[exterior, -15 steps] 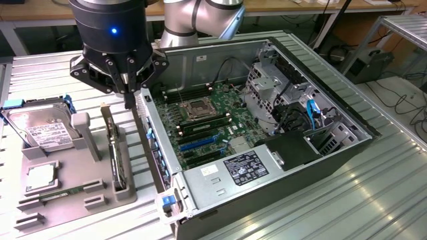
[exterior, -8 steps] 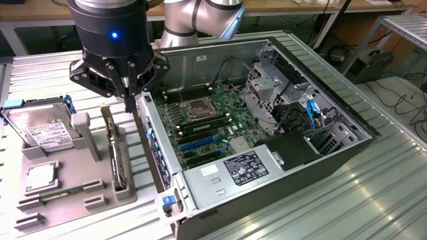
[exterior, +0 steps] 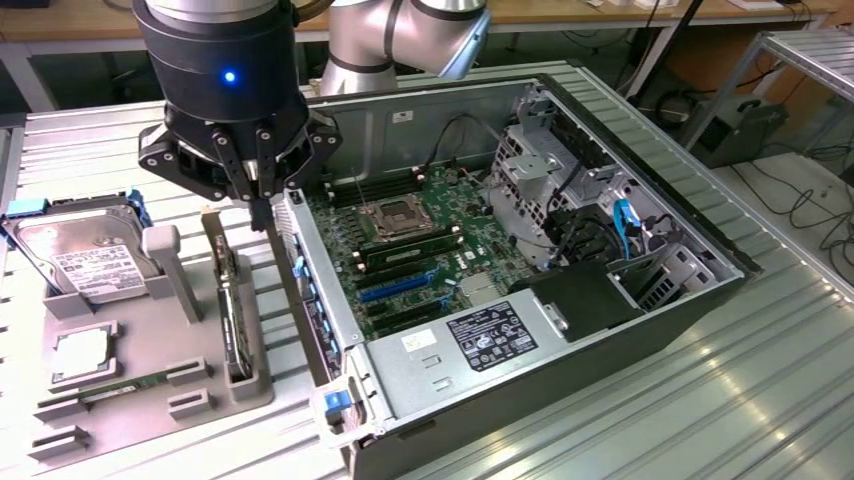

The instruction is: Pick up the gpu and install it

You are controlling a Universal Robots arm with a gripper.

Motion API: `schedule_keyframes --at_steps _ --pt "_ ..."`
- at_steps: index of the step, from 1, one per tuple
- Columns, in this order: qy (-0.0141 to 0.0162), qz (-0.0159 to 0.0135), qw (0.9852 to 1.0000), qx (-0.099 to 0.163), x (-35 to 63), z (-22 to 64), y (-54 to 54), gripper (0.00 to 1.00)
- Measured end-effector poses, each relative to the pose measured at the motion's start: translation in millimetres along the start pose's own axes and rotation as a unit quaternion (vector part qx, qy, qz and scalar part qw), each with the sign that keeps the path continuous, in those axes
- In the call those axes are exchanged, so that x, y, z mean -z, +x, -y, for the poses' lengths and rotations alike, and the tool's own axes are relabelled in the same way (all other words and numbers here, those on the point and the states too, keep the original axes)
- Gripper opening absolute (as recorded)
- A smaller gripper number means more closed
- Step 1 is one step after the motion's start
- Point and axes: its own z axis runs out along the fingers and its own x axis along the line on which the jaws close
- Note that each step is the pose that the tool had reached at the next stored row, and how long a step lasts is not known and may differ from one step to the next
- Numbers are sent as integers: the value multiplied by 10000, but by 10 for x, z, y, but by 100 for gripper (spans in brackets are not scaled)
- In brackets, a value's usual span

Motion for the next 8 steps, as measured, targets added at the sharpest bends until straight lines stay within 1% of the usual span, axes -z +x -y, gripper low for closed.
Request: schedule_keyframes --at_steps 8 --pt "0 0 10000 0 0 0 0 11"
